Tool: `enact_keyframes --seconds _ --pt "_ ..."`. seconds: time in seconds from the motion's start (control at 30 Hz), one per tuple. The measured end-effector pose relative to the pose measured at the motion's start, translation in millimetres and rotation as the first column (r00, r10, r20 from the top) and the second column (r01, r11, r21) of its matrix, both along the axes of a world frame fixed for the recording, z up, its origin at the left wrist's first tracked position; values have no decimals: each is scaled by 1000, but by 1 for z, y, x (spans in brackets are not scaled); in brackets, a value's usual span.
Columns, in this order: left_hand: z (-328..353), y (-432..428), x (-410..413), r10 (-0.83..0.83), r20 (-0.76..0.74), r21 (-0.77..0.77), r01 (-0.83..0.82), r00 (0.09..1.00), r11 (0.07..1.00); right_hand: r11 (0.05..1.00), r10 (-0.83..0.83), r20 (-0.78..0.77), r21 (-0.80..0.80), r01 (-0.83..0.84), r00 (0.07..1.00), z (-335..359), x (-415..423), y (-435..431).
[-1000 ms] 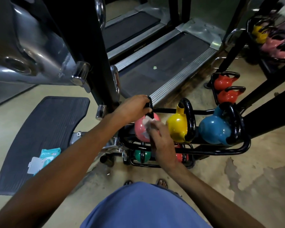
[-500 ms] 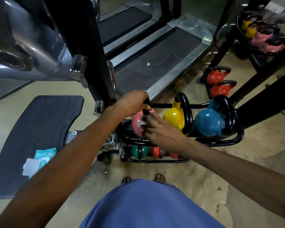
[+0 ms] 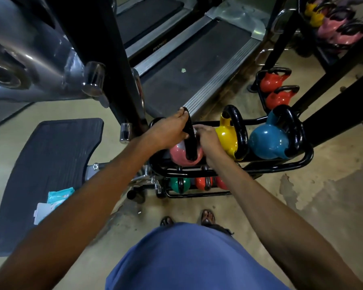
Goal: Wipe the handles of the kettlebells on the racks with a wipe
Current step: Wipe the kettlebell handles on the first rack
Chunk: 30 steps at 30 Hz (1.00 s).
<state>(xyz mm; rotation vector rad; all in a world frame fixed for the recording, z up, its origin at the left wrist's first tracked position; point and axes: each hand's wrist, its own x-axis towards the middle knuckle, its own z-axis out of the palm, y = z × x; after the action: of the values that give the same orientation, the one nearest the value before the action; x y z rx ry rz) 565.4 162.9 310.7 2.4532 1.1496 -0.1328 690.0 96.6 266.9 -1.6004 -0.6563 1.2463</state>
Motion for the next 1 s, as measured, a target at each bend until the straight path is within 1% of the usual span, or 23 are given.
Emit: enact_keyframes --seconds 0.03,0.1,0.2,0.33,0.43,0.53,0.6,0.63,0.7,0.73,0.8,0.83,0.87,0.9,0.93,0.97,1.0 --pt "0 0 0 -5 -8 3 5 1000 1000 999 36 -35 3 -36 999 3 3 -2" --pt "-3 2 -1 -15 -15 8 15 1000 1000 994 97 -30 48 -95 995 -2 11 -25" --pt "-6 5 -5 -11 14 2 11 1000 1000 993 65 51 100 -70 997 -14 18 -55" --pt "-8 3 -3 5 29 -21 -4 1000 1000 995 -29 9 96 28 1000 -16 -1 -39" --pt "-7 -1 -2 5 22 37 -6 1000 999 987 -77 141 150 56 987 -10 -4 -50" --pt "-4 -13 4 -45 47 165 37 998 986 978 -122 186 189 86 975 1 21 -73" --pt "-2 -20 13 -73 68 198 58 995 978 972 -116 221 224 65 968 15 44 -74" --pt "-2 -22 18 -79 83 205 61 993 977 964 -127 266 258 57 956 23 57 -68" --pt "-3 -27 32 -90 93 226 67 992 972 937 -165 409 349 13 898 39 84 -47" --pt "-4 -29 41 -101 91 237 77 991 968 930 -172 513 367 -33 841 45 98 -33" --pt "-6 -35 59 -112 91 253 85 990 964 938 -148 717 320 -133 681 49 124 0" --pt "-7 -39 69 -109 96 256 81 989 963 946 -103 780 268 -181 618 47 135 15" --pt "-8 -42 79 -100 107 254 70 989 965 949 -28 811 205 -239 585 42 145 28" --pt "-9 -46 89 -88 123 247 56 989 967 944 82 830 114 -311 552 37 153 39" --pt "-11 -50 98 -76 136 239 42 988 970 919 206 842 8 -395 498 31 159 48" --pt "-12 -54 106 -66 141 233 31 988 972 878 322 847 -99 -469 423 26 164 56" --pt "-14 -59 113 -53 138 229 21 989 973 833 402 843 -177 -524 356 24 168 64"
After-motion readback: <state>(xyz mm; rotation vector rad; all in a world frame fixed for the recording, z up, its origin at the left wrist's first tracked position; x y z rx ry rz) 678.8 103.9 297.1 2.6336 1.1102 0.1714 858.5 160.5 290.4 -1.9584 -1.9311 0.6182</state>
